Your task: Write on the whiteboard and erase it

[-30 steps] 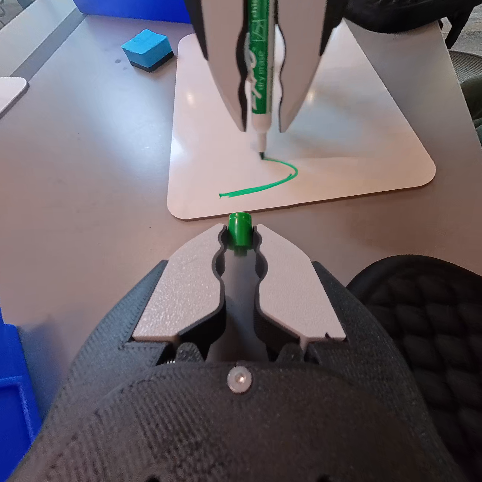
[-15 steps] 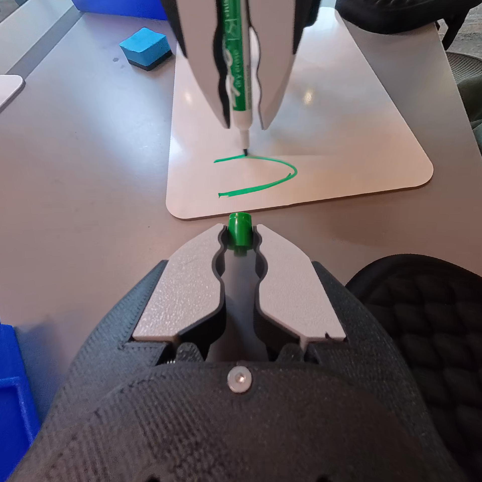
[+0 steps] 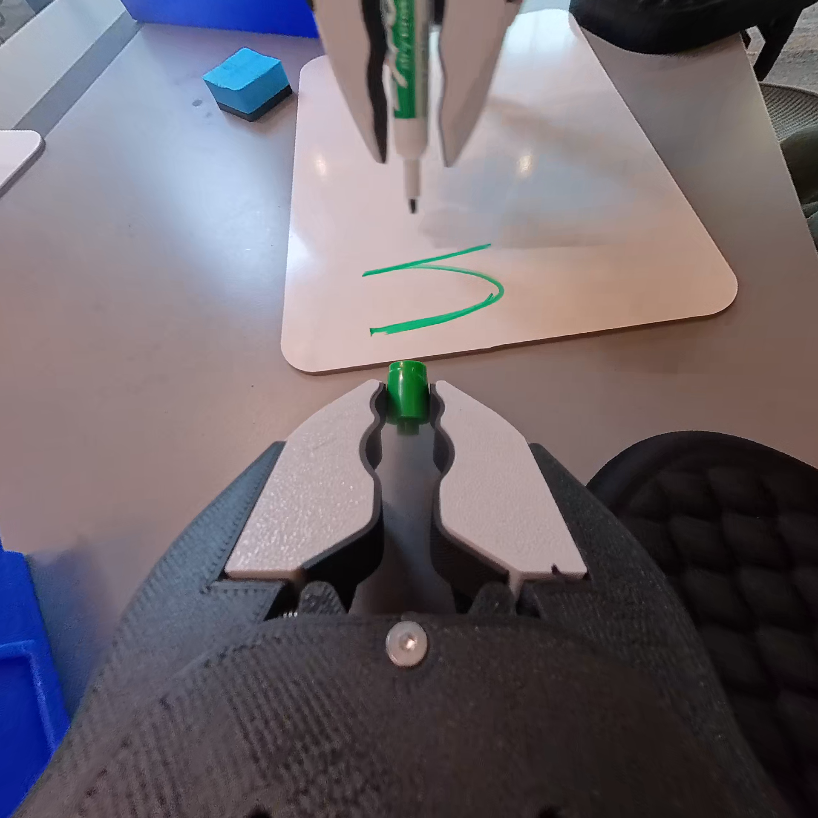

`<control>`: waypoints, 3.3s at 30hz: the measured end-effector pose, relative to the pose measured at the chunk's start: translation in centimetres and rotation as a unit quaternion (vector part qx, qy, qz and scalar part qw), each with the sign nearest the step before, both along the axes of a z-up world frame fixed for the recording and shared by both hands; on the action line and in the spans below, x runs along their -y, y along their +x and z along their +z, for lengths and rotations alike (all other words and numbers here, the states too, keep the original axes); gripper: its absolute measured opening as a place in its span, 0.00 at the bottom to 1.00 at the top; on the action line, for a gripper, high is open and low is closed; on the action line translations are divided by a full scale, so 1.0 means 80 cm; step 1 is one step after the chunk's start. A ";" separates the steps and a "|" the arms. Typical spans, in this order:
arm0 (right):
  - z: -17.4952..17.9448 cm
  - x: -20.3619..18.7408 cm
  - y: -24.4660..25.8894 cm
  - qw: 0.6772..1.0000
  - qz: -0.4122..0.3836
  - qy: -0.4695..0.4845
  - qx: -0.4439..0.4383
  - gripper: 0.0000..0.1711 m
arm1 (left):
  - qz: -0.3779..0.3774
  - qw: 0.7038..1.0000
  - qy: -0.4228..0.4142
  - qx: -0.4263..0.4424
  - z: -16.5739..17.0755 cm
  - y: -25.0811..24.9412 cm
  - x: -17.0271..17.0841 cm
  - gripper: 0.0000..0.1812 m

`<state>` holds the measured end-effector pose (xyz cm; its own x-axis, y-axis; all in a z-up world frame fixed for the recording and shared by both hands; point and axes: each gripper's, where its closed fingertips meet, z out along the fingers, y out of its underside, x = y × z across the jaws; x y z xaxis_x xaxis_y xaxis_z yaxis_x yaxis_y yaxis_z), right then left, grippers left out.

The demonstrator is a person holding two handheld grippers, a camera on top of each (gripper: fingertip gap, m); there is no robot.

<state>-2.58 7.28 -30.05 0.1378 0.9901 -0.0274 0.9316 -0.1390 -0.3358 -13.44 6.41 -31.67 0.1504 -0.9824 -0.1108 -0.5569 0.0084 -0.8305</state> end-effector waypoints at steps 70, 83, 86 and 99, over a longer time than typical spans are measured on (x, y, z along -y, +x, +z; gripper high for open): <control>-0.021 -0.060 0.033 0.999 -0.039 -0.001 0.033 0.19 | -0.004 1.000 -0.001 -0.003 -0.001 -0.001 -0.001 0.10; -0.005 -0.051 0.056 0.997 -0.083 0.004 -0.004 0.19 | -0.001 1.000 0.001 -0.003 0.001 -0.002 -0.002 0.10; -0.009 -0.049 0.055 0.997 -0.082 0.003 -0.004 0.19 | 0.002 1.000 0.006 0.002 0.005 -0.002 -0.002 0.10; -0.023 -0.059 0.050 0.997 -0.076 0.001 0.007 0.19 | 0.001 1.000 0.000 -0.002 0.000 -0.002 -0.002 0.10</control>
